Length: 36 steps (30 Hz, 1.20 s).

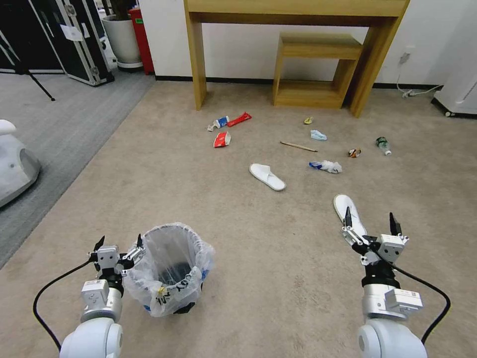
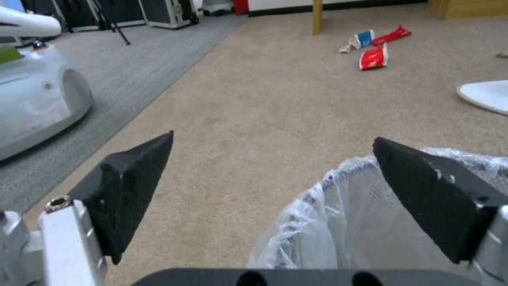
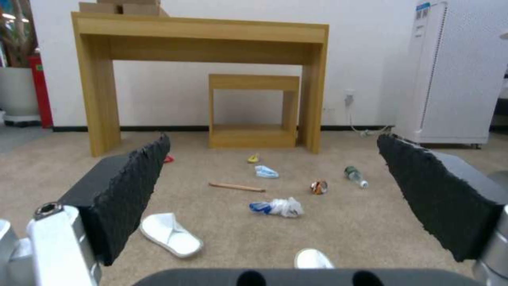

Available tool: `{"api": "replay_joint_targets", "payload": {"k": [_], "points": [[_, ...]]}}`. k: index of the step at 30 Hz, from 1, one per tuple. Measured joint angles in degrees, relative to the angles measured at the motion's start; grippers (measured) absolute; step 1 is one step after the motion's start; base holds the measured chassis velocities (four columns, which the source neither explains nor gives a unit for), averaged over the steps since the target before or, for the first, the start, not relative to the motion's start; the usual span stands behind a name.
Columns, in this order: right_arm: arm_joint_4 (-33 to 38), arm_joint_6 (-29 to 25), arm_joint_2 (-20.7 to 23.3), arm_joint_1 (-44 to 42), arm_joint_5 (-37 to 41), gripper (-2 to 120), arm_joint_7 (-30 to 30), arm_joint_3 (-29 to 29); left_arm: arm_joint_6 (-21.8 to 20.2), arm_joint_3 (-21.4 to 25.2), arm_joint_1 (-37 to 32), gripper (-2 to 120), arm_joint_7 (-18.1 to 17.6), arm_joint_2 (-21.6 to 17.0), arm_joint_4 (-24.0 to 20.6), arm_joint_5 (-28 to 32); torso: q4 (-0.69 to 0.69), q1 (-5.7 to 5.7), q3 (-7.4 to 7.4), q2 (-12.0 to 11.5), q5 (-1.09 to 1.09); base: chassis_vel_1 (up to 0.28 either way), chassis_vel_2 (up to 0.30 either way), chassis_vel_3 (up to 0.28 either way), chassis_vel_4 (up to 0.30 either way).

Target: Pick up the trash bin and place the garbage on the floor into it.

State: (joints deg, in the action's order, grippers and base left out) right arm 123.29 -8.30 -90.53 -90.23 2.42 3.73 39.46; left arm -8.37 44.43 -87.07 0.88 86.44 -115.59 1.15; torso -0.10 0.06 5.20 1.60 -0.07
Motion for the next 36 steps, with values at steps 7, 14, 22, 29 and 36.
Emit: {"api": "replay_joint_targets", "payload": {"k": [7, 14, 22, 29, 36], "points": [[0.2, 0.5, 0.0, -0.1, 0.0, 100, 0.0, -0.1, 0.0, 0.1, 0.0, 100, 0.0, -0.1, 0.1, 0.0, 0.0, 0.0, 0.0, 0.0, 0.0, 0.0, 0.0, 0.0, 0.0], [0.3, 0.6, 0.0, 0.1, 0.0, 100, -0.1, 0.0, 0.0, 0.1, 0.1, 100, 0.0, -0.3, 0.3, 0.0, 0.0, 0.0, 0.0, 0.0, 0.0, 0.0, 0.0, 0.0, 0.0], [-0.3, 0.7, 0.0, 0.6, 0.1, 99, -0.4, 0.4, 0.0, -0.1, 0.4, 100, 0.1, -0.2, 1.1, -0.1, 0.0, 0.0, 0.0, 0.0, 0.0, 0.0, 0.0, 0.0, 0.0], [-1.0, 0.5, 0.0, 0.9, 0.1, 100, 0.4, 0.1, 0.0, -0.1, 0.6, 100, 0.1, -0.2, 1.6, -0.2, 0.0, 0.0, 0.0, 0.0, 0.0, -0.045, 0.045, 0.045, -0.04], [-0.8, 1.2, 0.8, 0.9, 0.4, 100, 1.4, -0.3, -2.1, -0.1, 0.4, 100, -0.7, -3.4, 1.4, 2.7, 0.0, 0.01, 0.02, 0.0, 0.0, -0.051, 0.05, 0.04, -0.045]]}}
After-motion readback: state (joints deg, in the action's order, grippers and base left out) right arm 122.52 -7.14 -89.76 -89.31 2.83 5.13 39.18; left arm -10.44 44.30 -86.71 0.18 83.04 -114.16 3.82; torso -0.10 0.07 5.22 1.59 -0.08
